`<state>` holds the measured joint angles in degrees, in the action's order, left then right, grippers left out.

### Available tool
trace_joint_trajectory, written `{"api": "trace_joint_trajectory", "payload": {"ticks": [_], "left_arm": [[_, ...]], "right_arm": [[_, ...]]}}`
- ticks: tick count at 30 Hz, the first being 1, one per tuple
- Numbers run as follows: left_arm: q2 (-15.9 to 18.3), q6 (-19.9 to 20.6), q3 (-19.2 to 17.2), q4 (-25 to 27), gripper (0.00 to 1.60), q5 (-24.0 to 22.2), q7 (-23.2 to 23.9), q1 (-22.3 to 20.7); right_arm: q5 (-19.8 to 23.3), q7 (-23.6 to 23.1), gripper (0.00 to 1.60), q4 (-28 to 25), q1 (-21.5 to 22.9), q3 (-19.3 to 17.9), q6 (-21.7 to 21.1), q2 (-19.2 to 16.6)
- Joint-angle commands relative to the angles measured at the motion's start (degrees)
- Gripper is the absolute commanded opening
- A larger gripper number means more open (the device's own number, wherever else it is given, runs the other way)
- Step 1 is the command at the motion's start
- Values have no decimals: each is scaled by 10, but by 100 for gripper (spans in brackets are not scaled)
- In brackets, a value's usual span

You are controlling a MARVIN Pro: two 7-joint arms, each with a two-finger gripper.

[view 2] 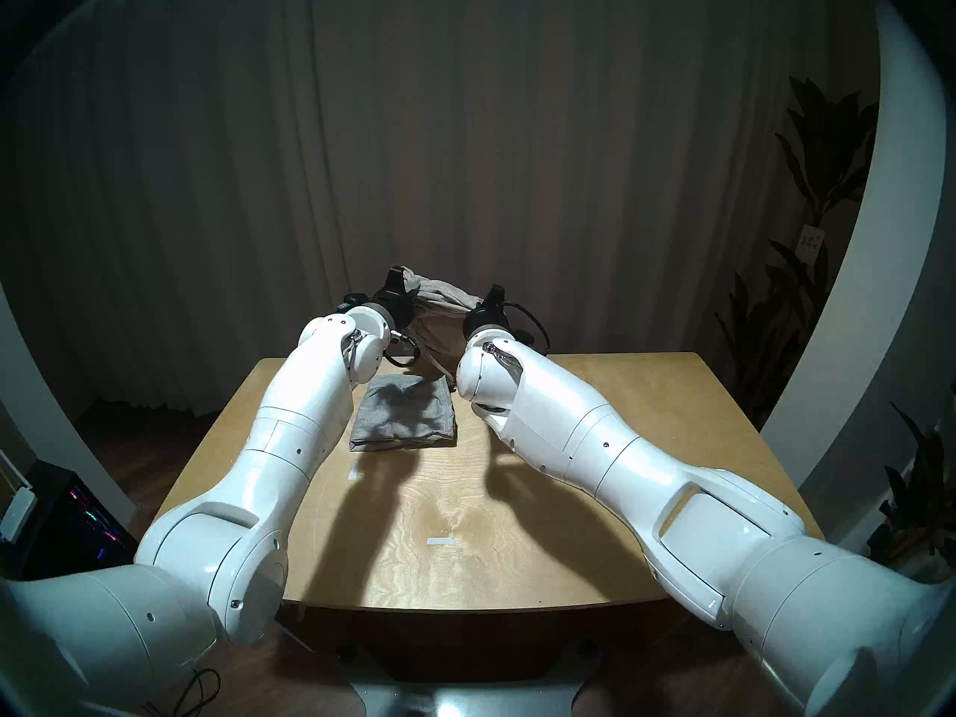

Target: Fold pants twice and stack them

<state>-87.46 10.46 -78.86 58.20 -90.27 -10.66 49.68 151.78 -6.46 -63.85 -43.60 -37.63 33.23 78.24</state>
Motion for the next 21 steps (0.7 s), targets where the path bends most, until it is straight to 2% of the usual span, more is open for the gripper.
{"api": "trace_joint_trajectory", "payload": {"ticks": [1,11,21], "left_arm": [[29,-1,-22,20,0,-2,20,-10],[44,3,-40,21,0,-8,28,10],[59,8,-46,17,0,-15,44,40]], "right_arm": [[-7,-12,0,23,29,5,-1,46],[-8,-22,0,82,37,21,-12,85],[-11,-34,0,119,32,35,-24,113]]}}
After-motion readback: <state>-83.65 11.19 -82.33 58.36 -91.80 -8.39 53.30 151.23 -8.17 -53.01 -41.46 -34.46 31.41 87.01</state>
